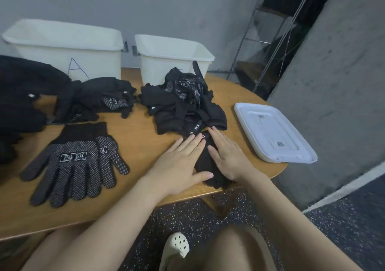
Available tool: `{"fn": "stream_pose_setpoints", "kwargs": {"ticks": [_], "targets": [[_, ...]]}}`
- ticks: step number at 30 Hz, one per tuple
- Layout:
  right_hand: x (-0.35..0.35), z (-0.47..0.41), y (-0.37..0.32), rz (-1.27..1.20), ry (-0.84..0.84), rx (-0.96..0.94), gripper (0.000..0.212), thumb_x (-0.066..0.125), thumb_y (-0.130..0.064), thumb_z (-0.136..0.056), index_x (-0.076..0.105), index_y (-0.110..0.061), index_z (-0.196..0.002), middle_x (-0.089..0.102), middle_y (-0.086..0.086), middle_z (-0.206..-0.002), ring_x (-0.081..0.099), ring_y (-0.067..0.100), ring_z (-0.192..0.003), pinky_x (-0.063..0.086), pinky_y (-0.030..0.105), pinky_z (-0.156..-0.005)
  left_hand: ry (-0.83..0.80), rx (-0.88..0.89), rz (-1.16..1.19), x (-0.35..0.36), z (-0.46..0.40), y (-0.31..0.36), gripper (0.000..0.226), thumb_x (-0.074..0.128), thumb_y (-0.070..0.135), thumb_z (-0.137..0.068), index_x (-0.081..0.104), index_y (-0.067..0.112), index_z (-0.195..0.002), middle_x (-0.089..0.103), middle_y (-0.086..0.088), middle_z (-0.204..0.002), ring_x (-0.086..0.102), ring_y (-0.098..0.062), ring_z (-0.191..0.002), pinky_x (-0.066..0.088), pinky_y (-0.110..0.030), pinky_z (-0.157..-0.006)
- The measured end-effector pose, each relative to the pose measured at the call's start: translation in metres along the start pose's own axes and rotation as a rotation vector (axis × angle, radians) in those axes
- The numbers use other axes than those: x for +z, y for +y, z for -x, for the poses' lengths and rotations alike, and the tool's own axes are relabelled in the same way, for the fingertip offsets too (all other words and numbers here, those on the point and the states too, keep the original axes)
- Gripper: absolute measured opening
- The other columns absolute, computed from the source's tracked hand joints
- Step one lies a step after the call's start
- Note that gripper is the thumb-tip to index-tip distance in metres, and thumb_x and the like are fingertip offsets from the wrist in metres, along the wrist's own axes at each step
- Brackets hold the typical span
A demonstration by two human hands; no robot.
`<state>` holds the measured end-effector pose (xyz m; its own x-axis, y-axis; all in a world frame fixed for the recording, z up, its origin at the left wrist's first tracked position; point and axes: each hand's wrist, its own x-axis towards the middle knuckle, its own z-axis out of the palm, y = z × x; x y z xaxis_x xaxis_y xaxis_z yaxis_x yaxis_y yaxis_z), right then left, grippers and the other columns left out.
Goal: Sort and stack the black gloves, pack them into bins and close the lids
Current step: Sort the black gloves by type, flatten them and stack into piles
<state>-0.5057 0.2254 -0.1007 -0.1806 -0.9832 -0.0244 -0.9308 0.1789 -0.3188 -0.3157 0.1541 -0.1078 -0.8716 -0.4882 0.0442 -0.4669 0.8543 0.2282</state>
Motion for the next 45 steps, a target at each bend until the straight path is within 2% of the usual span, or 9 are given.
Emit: {"fn": "stream_pose_setpoints", "kwargs": {"ticks": [4,7,10,15,20,28,34,43,45], "targets": [[-0.015,0.004,-0.019,0.074,0.027,0.091,0.065,0.025,-0.052,-0.109,0.011,-0.023,-0.165,0.012,-0.001,-0.172,0.008,0.015,-0.158,0.006,0.044,-0.129,0.023,0.007,-0.032,-0.023,0.035,-0.014,0.084,0.022,0.071,-0.102,-0.007,0.024,-0.164,-0.017,0.008,-0.17,-0.018,-0.006,-0.155,-0.005,-0.036,-0.13],[-0.017,0.002,-0.058,0.137,0.311,0.084,0.065,0.031,-0.052,-0.107,0.029,-0.012,-0.159,0.039,0.007,-0.161,0.028,0.022,-0.152,0.011,0.048,-0.127,0.093,-0.1,-0.052,-0.044,0.078,-0.043,0.081,0.015,0.072,-0.102,-0.007,0.025,-0.164,-0.017,0.009,-0.169,-0.018,-0.005,-0.155,-0.008,-0.034,-0.129],[-0.008,-0.006,-0.097,0.241,0.492,-0.004,0.063,0.038,-0.049,-0.105,0.039,-0.007,-0.152,0.048,0.01,-0.153,0.036,0.027,-0.148,0.013,0.05,-0.126,0.127,-0.249,-0.04,-0.058,0.115,-0.075,0.085,0.0,0.077,-0.096,-0.007,0.026,-0.164,-0.017,0.011,-0.168,-0.018,-0.005,-0.155,-0.01,-0.032,-0.128],[0.017,-0.048,-0.166,0.081,0.377,-0.17,0.046,0.045,-0.039,-0.106,0.052,-0.008,-0.139,0.057,0.008,-0.14,0.047,0.026,-0.139,0.02,0.046,-0.124,0.179,-0.469,-0.012,-0.063,0.167,-0.129,0.084,0.009,0.07,-0.094,0.005,0.025,-0.165,-0.003,0.008,-0.172,-0.009,-0.006,-0.157,-0.011,-0.027,-0.124],[0.049,-0.107,-0.213,-0.106,0.243,-0.297,0.04,0.047,-0.032,-0.107,0.053,-0.011,-0.14,0.058,0.006,-0.139,0.053,0.024,-0.13,0.042,0.039,-0.112,0.19,-0.481,0.065,-0.061,0.182,-0.15,0.072,0.022,0.063,-0.102,0.012,0.029,-0.165,0.002,0.01,-0.172,-0.006,-0.004,-0.157,-0.004,-0.029,-0.128],[0.067,-0.18,-0.241,-0.12,0.406,-0.489,0.031,0.057,-0.014,-0.101,0.065,-0.009,-0.131,0.06,0.005,-0.144,0.044,0.021,-0.145,0.032,0.037,-0.12,0.13,-0.49,0.09,-0.051,0.166,-0.174,0.074,0.023,0.064,-0.104,0.002,0.029,-0.164,-0.01,0.01,-0.172,-0.014,-0.004,-0.156,-0.005,-0.032,-0.129],[0.066,-0.221,-0.243,0.0,0.464,-0.482,0.034,0.06,-0.016,-0.099,0.066,-0.011,-0.132,0.063,0.004,-0.14,0.047,0.022,-0.143,0.021,0.042,-0.125,0.124,-0.463,0.098,-0.056,0.154,-0.181,0.074,0.022,0.066,-0.102,-0.001,0.031,-0.164,-0.011,0.013,-0.171,-0.016,-0.002,-0.155,-0.006,-0.032,-0.129],[0.064,-0.238,-0.24,-0.075,0.463,-0.429,0.026,0.058,-0.021,-0.103,0.073,-0.018,-0.124,0.074,-0.002,-0.121,0.064,0.017,-0.119,0.022,0.034,-0.119,0.102,-0.484,0.127,-0.052,0.144,-0.188,0.073,0.029,0.063,-0.104,0.002,0.032,-0.164,-0.012,0.012,-0.171,-0.013,-0.006,-0.156,-0.004,-0.033,-0.129],[0.061,-0.235,-0.239,-0.095,0.475,-0.432,0.026,0.056,-0.021,-0.103,0.074,-0.019,-0.122,0.076,-0.003,-0.116,0.066,0.017,-0.114,0.029,0.037,-0.118,0.108,-0.49,0.131,-0.05,0.145,-0.185,0.073,0.029,0.063,-0.104,0.003,0.031,-0.164,-0.013,0.012,-0.171,-0.013,-0.006,-0.157,-0.004,-0.033,-0.129]]}}
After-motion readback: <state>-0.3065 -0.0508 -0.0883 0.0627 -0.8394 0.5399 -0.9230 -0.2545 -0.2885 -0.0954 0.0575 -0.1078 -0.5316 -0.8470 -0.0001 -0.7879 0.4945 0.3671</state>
